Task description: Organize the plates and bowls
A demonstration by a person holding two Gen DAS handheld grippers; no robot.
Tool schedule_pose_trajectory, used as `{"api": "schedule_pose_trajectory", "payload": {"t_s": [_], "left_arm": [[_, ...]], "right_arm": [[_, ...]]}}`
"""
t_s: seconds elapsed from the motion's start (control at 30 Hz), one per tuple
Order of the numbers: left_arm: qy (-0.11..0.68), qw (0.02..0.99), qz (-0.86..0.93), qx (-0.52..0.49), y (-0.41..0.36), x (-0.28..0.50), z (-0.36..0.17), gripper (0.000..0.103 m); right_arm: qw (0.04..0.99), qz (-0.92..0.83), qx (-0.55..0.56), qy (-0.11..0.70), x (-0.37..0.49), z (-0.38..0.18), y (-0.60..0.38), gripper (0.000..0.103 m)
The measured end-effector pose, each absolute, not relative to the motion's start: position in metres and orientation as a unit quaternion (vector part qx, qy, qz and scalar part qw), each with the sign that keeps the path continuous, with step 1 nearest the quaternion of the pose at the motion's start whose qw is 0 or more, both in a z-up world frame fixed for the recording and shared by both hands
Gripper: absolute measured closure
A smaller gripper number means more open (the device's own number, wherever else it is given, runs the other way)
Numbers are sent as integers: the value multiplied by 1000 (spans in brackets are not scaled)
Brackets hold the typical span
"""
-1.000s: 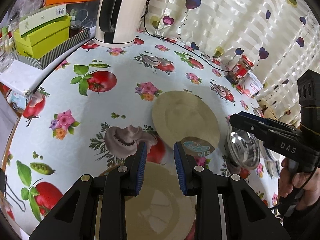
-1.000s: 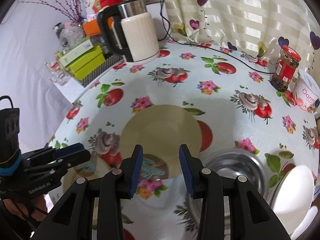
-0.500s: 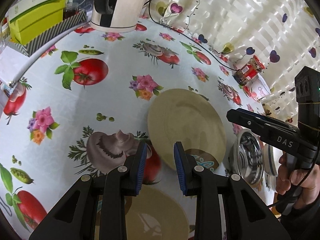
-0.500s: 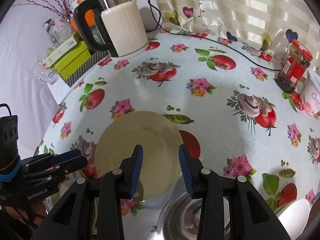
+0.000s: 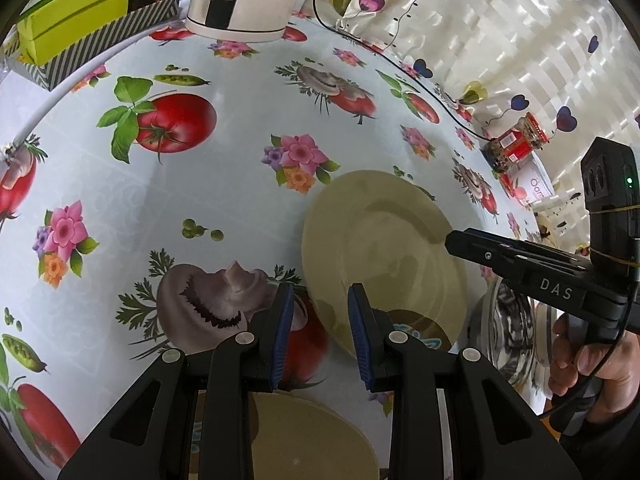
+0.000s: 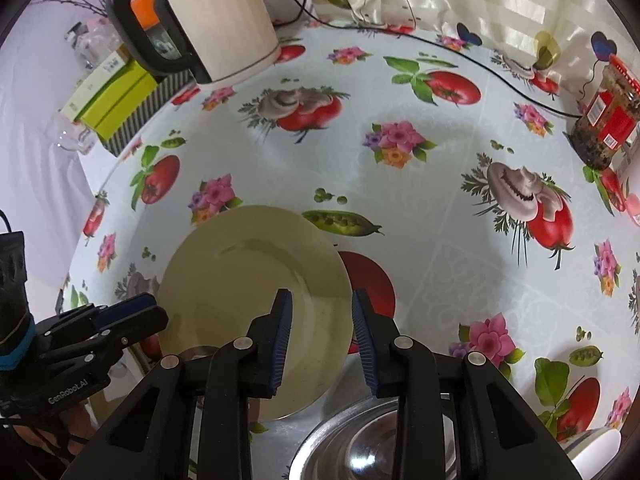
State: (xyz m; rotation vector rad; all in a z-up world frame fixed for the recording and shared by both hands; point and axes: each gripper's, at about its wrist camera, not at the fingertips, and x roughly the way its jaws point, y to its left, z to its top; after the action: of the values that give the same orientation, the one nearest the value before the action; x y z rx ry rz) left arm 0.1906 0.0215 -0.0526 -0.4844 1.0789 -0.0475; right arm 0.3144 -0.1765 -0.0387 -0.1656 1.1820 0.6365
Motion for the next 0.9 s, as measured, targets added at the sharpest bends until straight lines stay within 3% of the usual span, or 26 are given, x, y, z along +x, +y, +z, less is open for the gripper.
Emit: {"api": "schedule_pose_trajectory", "payload": {"t_s": [0.9], "left_arm": [[509, 829, -32, -232, 18, 197, -54, 74]], "right_arm": [[764, 287, -82, 572, 320, -52, -171, 77]]}}
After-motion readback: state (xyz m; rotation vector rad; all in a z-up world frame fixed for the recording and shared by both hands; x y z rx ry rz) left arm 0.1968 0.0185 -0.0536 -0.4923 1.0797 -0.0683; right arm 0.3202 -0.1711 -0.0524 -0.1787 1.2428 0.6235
